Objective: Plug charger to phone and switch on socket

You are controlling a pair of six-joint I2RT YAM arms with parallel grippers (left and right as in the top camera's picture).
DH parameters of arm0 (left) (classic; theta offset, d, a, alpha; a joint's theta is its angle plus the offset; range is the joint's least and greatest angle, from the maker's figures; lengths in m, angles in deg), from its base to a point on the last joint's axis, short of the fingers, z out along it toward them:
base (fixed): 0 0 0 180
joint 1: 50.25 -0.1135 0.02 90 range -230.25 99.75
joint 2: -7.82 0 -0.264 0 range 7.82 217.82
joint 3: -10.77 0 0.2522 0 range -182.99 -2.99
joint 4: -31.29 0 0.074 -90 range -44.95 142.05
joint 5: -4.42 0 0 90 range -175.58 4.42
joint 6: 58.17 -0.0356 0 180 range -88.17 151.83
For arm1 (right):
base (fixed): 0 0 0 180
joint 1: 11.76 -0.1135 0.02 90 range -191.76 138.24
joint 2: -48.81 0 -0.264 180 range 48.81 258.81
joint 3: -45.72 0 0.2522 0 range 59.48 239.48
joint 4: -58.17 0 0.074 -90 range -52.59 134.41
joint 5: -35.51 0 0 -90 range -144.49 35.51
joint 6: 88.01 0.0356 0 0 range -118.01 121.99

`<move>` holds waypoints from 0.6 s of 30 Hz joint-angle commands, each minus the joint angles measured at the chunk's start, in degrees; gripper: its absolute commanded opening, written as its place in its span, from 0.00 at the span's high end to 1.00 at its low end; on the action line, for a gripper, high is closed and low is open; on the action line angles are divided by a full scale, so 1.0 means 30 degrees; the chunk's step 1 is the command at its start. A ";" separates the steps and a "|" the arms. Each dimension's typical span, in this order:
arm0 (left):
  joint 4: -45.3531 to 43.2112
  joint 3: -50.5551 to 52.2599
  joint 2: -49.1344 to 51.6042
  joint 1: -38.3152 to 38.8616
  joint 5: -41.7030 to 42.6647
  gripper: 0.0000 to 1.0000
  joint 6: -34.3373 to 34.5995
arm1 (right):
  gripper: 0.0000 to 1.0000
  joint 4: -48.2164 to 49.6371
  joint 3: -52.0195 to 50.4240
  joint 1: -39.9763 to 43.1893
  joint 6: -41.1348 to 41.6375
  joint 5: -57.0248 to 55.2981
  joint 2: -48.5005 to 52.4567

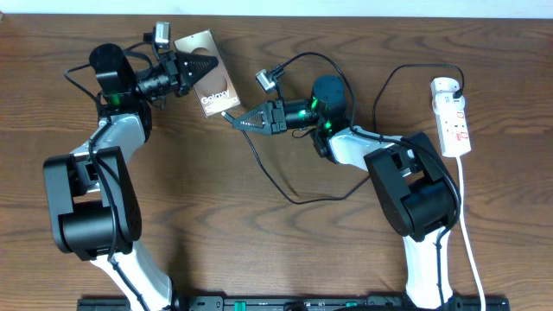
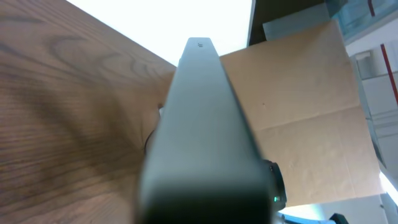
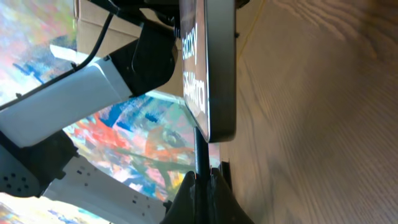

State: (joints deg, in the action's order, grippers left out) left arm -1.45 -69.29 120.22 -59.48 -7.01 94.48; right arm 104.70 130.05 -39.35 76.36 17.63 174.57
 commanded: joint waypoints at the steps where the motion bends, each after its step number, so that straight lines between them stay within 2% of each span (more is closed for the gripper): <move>1: -0.0109 -0.0291 -0.0036 0.0219 0.0495 0.93 0.0379 | 0.99 0.0036 0.0444 0.0015 0.0138 -0.2193 0.0058; 18: -0.0109 -0.0153 -0.0036 0.0226 0.0153 0.93 0.0503 | 0.99 0.0044 0.0444 -0.0379 0.0991 -0.4962 0.0058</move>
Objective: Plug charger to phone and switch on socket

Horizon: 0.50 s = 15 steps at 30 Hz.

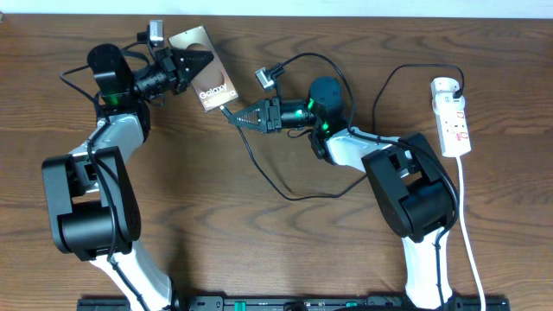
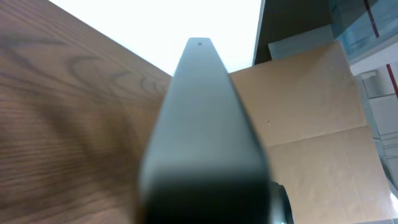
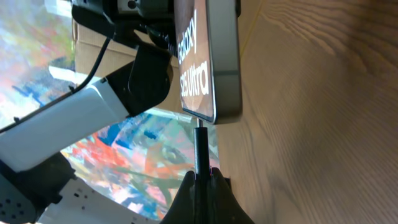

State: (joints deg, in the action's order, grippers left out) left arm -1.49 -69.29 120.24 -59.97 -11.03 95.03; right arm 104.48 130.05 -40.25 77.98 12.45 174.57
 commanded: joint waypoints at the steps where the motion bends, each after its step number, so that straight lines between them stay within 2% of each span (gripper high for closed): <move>1: -0.0095 -0.0153 -0.0044 0.0386 0.1494 0.93 0.0321 | 0.99 0.0124 0.0444 -0.0080 0.0452 -0.3279 0.0058; 15: -0.0095 -0.0153 -0.0044 0.0386 0.1486 0.93 0.0328 | 0.99 0.0117 0.0444 0.0138 0.0444 -0.3322 0.0058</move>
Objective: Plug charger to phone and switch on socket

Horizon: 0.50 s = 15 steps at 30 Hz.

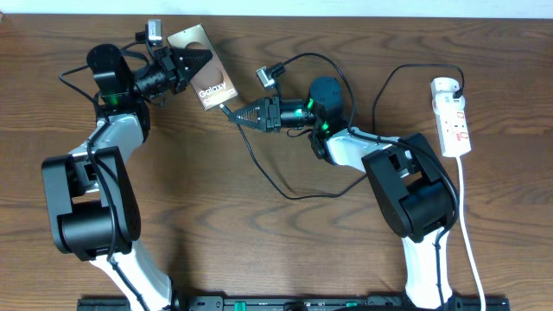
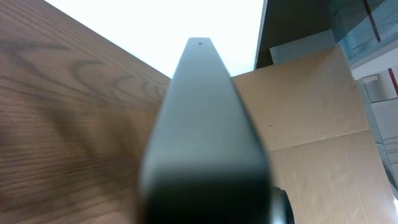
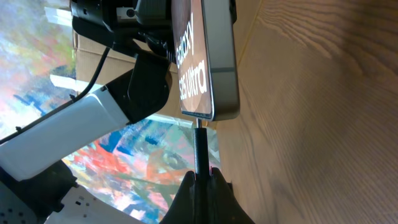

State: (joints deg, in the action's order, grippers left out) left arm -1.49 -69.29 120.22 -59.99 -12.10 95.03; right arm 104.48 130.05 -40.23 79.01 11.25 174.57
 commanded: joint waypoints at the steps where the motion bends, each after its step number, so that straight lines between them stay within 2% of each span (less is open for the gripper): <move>1: -0.0095 -0.0153 -0.0036 0.0393 0.1836 0.93 0.0328 | 0.99 0.0117 0.0444 0.0131 0.0102 -0.3016 0.0058; 15: -0.0095 0.0117 -0.0036 0.0401 0.1501 0.93 0.0335 | 0.99 0.0117 0.0444 -0.0510 0.0109 -0.4728 0.0058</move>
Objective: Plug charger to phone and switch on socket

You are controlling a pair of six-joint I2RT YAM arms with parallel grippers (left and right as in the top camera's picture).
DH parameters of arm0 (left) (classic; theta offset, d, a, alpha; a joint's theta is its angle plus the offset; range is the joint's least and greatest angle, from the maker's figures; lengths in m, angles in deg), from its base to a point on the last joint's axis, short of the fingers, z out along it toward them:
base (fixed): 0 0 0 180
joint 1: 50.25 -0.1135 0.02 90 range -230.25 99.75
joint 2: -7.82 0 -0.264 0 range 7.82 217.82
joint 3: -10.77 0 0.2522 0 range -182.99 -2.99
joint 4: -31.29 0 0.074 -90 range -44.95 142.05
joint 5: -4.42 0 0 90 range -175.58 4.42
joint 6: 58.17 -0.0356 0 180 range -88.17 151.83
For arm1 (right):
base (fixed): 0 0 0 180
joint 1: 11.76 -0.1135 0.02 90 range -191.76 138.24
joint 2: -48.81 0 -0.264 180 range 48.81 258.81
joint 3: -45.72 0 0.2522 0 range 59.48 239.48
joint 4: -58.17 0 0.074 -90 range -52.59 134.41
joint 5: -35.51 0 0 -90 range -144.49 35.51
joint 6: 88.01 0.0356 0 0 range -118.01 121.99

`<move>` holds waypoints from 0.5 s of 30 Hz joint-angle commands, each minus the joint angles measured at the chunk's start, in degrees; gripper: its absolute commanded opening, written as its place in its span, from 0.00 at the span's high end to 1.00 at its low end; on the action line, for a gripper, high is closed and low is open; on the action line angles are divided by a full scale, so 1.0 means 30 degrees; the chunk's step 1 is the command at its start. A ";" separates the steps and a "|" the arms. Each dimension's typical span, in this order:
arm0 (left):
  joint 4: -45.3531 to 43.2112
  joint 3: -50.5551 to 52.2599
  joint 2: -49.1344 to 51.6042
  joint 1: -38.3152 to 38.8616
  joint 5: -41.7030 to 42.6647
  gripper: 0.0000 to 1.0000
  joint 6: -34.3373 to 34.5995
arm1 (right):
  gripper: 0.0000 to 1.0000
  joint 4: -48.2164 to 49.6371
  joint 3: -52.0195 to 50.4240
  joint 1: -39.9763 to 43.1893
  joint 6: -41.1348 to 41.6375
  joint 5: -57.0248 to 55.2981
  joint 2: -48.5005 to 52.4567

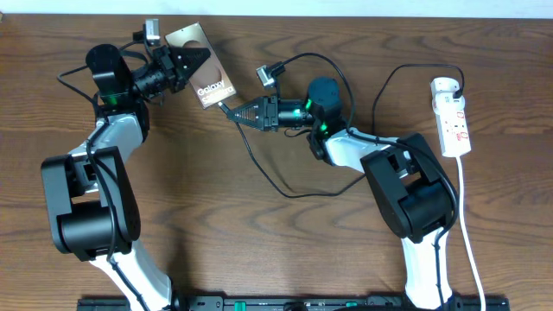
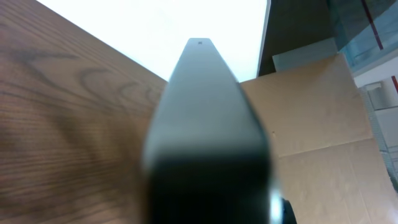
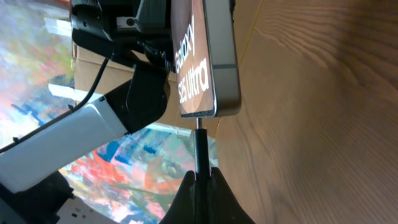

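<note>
The phone (image 1: 200, 67), its screen reading "Galaxy", is held off the table at the back left, and my left gripper (image 1: 192, 62) is shut on it. In the left wrist view its dark edge (image 2: 205, 124) fills the middle. My right gripper (image 1: 232, 111) is shut on the black charger plug (image 3: 200, 146), whose tip meets the phone's lower edge (image 3: 221, 109). The cable (image 1: 276, 186) loops across the table. The white socket strip (image 1: 453, 117) lies at the far right.
A cardboard box (image 2: 323, 124) stands beyond the table's back edge. The charger's white adapter (image 1: 445, 86) sits in the strip's top end, and a white lead (image 1: 471, 233) runs from the strip toward the front edge.
The phone and my left gripper have shifted a little further toward the back left. My right gripper followed with the plug, its tip still at the phone's lower edge.
At first the plug overlapped the phone's lower corner. Then both grippers stood further left and back, with the plug lined up under the phone's bottom edge. By now the plug tip touches that edge, both grippers holding as before.
</note>
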State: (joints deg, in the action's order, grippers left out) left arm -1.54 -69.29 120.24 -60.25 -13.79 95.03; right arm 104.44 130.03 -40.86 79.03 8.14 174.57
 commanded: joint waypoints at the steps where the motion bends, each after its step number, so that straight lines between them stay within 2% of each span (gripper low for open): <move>1: -0.0080 0.0189 -0.0044 0.0517 0.1974 0.93 0.0335 | 0.99 0.0138 0.0452 -0.0328 0.0102 -0.3716 0.0058; 15: -0.0080 0.0313 -0.0044 0.1202 0.1974 0.93 0.0335 | 0.99 0.0138 0.0452 -0.0350 0.0102 -0.4204 0.0058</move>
State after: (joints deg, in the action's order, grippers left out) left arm -1.69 -69.29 120.22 -59.70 -14.68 95.03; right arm 104.40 130.03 -41.91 79.03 6.35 174.57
